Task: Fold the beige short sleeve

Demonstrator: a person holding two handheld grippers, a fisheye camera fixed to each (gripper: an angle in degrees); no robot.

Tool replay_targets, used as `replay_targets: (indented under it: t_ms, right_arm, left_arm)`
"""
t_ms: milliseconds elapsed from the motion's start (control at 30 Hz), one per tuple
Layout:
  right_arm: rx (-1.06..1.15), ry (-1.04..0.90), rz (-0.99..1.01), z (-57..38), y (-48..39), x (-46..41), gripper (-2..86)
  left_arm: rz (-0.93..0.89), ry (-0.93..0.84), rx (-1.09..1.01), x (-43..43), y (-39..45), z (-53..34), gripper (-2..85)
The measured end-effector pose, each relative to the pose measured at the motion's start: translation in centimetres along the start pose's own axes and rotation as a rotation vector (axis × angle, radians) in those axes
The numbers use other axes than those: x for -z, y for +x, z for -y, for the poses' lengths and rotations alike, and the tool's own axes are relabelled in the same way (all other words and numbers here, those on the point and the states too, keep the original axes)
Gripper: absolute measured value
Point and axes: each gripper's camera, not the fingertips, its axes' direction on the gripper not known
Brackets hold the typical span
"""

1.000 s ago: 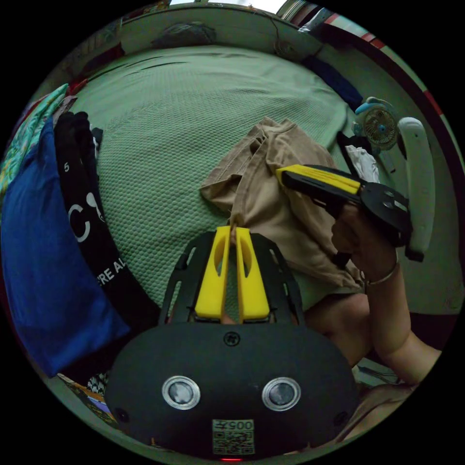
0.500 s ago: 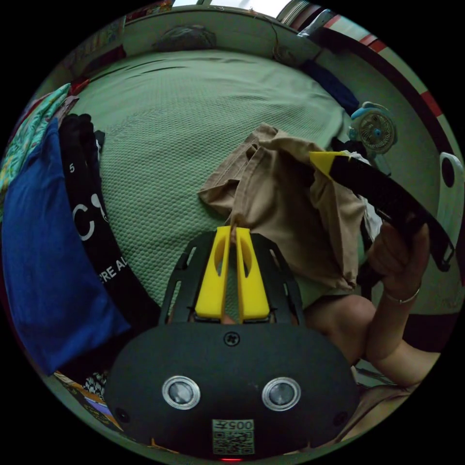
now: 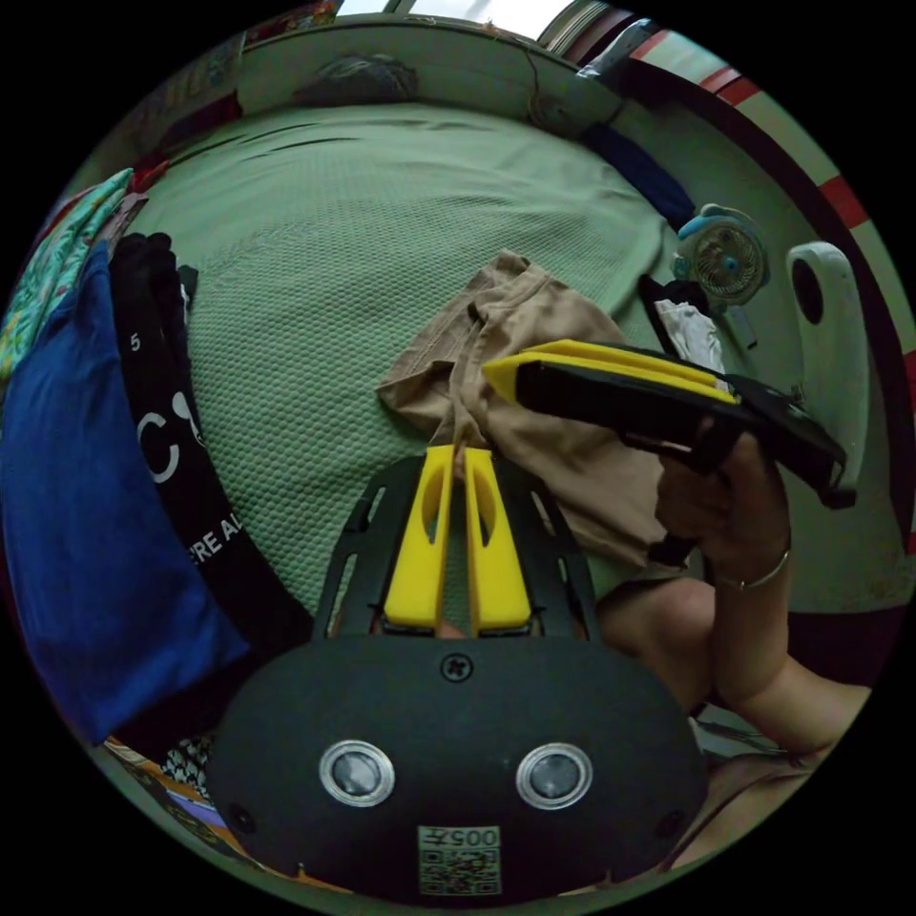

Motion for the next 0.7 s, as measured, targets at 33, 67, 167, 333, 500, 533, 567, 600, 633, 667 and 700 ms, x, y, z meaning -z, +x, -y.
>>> replay_targets:
  t_ms: [33,67,167,333,500,533,567,600,633,667,700]
  right_arm:
    - [-0.01,-0.011,-0.007,0.4,0.0,-0.5,12.8]
    - [-0.018,-0.012,-0.014,0.7,0.0,-0.9,13.3]
    - [-0.039,-0.028,-0.019,1.3,-0.1,-1.9,13.3]
    - [-0.046,-0.05,-0.137,1.8,-0.3,-2.8,7.5]
    - [-0.083,0.004,-0.058,1.4,1.0,-1.5,-0.3]
    - [-0.088,0.036,-0.052,1.2,1.2,-0.8,-0.6]
    - [-0.094,0.071,-0.041,0.9,1.5,0.1,-0.7]
    - [-0.099,0.092,-0.032,0.8,1.6,0.6,-0.8]
    - [-0.11,0.132,-0.012,0.4,1.8,1.6,-0.8]
    - [-0.119,0.172,0.006,0.0,2.0,2.5,-0.9]
    - [-0.122,0.192,0.012,-0.1,2.1,2.9,-0.9]
  left_arm:
    - [-0.004,0.004,-0.014,0.0,0.1,-0.1,2.9]
    - [-0.006,0.006,-0.022,0.0,0.1,-0.2,2.9]
    - [-0.012,0.017,-0.053,0.2,0.3,-0.6,2.8]
    - [-0.029,0.043,-0.088,0.6,0.2,-1.1,2.8]
    - [-0.052,0.063,-0.103,0.9,-0.1,-1.2,2.7]
    - [-0.059,0.082,-0.11,1.2,-0.1,-1.3,2.7]
    - [-0.064,0.095,-0.117,1.3,-0.1,-1.3,2.7]
    - [-0.071,0.12,-0.135,1.7,0.0,-1.4,2.6]
    - [-0.072,0.143,-0.151,2.0,0.2,-1.5,2.6]
    - [-0.073,0.155,-0.161,2.2,0.3,-1.6,2.6]
    - [-0.076,0.186,-0.189,2.6,0.5,-1.7,2.5]
